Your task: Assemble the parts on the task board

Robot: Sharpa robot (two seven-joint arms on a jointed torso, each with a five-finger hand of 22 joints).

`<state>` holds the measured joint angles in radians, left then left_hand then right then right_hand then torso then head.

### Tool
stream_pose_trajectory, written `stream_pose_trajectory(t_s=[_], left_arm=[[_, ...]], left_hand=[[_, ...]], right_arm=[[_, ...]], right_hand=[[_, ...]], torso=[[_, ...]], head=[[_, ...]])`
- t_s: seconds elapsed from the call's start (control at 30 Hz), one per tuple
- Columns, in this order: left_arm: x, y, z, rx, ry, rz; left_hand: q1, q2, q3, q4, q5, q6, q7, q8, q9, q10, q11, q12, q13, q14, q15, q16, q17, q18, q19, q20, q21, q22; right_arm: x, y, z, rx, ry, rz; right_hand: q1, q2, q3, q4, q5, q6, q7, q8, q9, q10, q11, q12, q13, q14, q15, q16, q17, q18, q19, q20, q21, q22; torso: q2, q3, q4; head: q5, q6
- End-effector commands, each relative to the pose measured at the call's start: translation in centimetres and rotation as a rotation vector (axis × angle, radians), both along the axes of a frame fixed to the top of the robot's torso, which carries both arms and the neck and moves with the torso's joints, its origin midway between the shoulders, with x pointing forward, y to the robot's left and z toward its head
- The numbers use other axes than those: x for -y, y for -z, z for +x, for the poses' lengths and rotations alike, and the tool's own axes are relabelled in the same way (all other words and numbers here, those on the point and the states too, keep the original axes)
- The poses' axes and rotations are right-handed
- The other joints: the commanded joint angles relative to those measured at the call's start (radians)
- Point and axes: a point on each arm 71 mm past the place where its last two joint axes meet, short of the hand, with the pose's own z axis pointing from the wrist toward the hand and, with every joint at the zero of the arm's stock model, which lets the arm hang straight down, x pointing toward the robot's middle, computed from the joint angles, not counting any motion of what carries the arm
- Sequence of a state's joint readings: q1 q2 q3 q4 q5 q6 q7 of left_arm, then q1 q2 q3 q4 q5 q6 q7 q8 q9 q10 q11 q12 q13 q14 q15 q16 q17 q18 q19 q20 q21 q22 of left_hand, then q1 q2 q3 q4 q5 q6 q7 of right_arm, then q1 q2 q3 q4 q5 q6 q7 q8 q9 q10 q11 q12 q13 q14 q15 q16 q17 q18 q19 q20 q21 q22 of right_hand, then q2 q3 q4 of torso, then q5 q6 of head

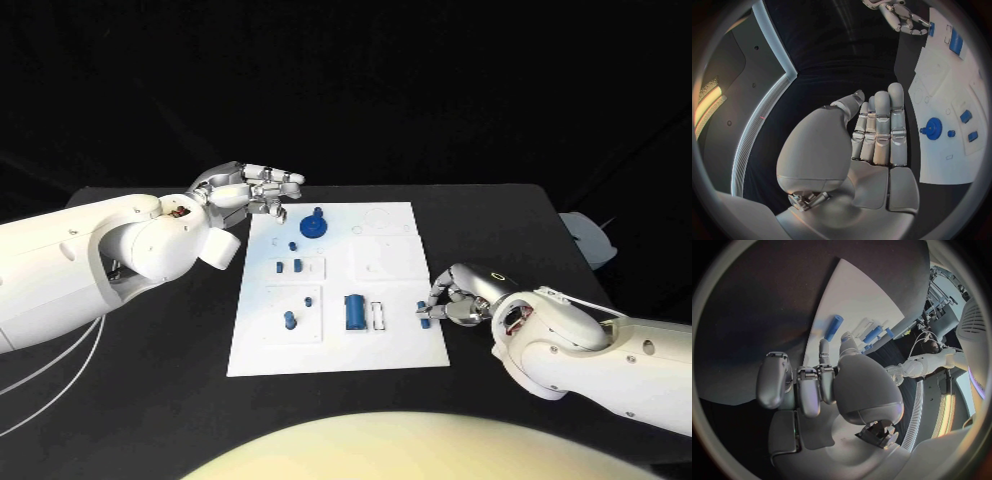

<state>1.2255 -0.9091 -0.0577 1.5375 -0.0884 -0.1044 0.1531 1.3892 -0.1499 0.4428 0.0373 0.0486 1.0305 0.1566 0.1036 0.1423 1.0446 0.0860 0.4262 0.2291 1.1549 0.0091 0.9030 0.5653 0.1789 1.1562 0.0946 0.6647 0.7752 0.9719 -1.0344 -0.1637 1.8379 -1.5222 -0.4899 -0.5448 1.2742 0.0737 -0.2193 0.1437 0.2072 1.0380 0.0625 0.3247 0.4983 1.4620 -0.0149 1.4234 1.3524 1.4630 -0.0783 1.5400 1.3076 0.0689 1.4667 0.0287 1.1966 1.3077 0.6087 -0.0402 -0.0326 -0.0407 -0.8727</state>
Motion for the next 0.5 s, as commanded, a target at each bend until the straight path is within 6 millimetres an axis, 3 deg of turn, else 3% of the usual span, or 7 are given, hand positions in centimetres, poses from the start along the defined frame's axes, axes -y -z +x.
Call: stream_pose_trajectory(t_s=[0.03, 0.5], left_arm=[[0.16, -0.12, -0.08, 0.007, 0.016, -0.009], [0.10, -0.09, -0.08, 0.005, 0.016, -0.007]], left_hand=[[0.005, 0.007, -0.005, -0.002, -0.001, -0.004, 0.001, -0.005, -0.001, -0.005, 0.000, 0.005, 0.001, 0.006, 0.001, -0.003, -0.001, 0.004, 0.008, 0.002, -0.004, -0.001], [0.005, 0.007, -0.005, -0.002, -0.001, -0.004, 0.001, -0.005, -0.001, -0.005, 0.000, 0.005, 0.001, 0.006, 0.001, -0.003, -0.001, 0.004, 0.008, 0.002, -0.004, -0.001]], right_arm=[[0.05, 0.32, 0.11, -0.008, 0.002, -0.033], [-0.74, 1.29, -0.18, -0.063, -0.047, -0.076]], right_hand=[[-0.001, 0.016, 0.000, 0.005, 0.004, 0.008, 0.000, -0.006, -0.002, 0.006, 0.005, -0.015, 0.074, 0.095, 0.007, 0.001, 0.203, -0.003, 0.001, 0.009, 0.003, 0.171], [0.019, 0.019, 0.013, -0.007, 0.008, 0.025, -0.007, -0.013, -0.008, 0.008, 0.000, -0.014, 0.077, 0.095, 0.002, 0.002, 0.205, -0.003, 0.002, 0.007, 0.006, 0.173]], torso=[[0.000, 0.0001, -0.0004], [0.000, 0.0008, -0.0018]], head=[[0.002, 0.000], [0.008, 0.000]])
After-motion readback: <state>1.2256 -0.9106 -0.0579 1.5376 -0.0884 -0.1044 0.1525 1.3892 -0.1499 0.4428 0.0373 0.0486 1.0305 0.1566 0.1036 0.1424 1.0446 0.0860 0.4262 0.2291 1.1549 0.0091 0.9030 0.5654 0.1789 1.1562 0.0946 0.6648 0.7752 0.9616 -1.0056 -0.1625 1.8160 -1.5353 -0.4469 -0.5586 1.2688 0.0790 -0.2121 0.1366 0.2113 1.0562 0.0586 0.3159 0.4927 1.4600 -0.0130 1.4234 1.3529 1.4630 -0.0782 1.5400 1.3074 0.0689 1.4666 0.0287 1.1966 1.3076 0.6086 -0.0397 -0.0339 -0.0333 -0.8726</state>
